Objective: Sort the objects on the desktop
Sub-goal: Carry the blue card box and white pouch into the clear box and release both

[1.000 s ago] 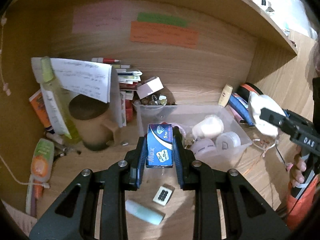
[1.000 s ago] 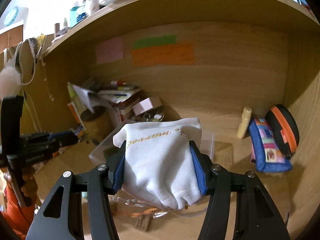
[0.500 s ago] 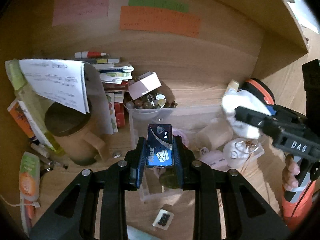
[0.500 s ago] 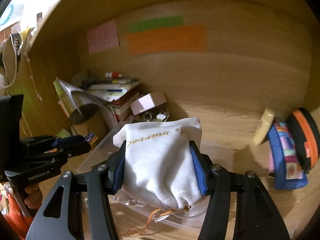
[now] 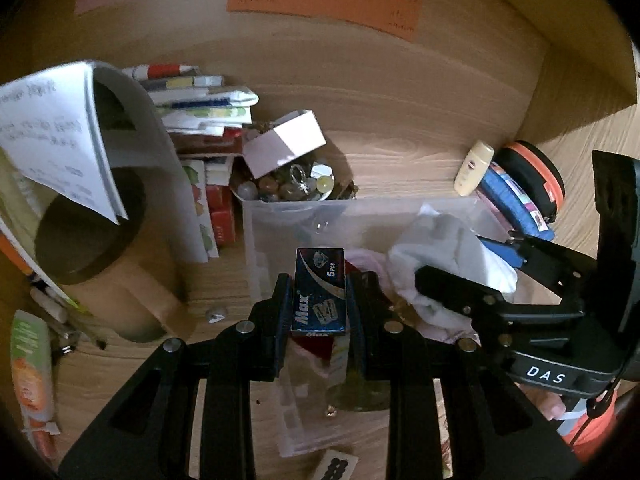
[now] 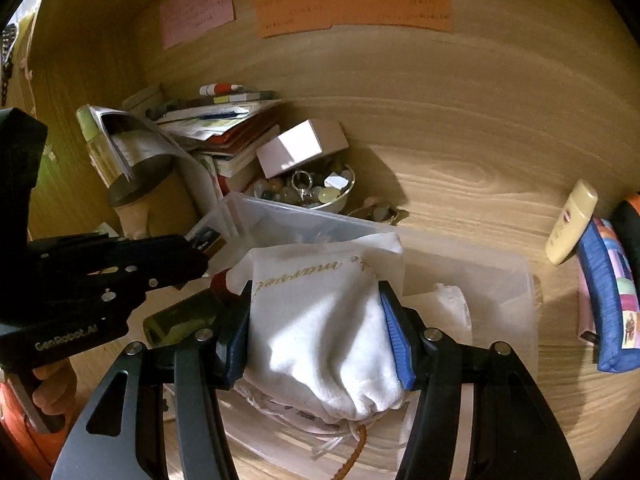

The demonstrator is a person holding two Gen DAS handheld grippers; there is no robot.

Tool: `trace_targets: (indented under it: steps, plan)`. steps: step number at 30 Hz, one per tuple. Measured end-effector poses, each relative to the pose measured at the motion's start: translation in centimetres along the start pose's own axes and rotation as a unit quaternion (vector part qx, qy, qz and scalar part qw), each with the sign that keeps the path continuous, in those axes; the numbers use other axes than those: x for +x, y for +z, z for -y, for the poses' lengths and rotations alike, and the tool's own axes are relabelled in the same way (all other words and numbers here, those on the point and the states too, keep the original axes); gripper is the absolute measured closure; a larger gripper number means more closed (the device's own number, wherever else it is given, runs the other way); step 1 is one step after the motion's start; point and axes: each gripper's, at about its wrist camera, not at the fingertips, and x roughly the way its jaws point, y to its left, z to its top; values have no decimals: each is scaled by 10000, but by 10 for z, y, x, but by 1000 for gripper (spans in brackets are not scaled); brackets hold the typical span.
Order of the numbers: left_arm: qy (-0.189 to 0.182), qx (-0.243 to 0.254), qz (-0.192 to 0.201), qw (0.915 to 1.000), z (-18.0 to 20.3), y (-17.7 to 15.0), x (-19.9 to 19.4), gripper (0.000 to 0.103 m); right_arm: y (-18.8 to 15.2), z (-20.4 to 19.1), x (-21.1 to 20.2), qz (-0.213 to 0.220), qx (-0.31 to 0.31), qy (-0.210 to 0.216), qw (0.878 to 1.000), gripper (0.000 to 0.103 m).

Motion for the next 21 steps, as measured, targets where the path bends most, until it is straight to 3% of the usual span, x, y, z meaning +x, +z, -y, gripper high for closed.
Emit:
trace_targets:
  steps: [21]
  plan:
    - [23,44,-90,9999,-1,-7,10,76,0,-5,7,-42,-160,-102,9998,46]
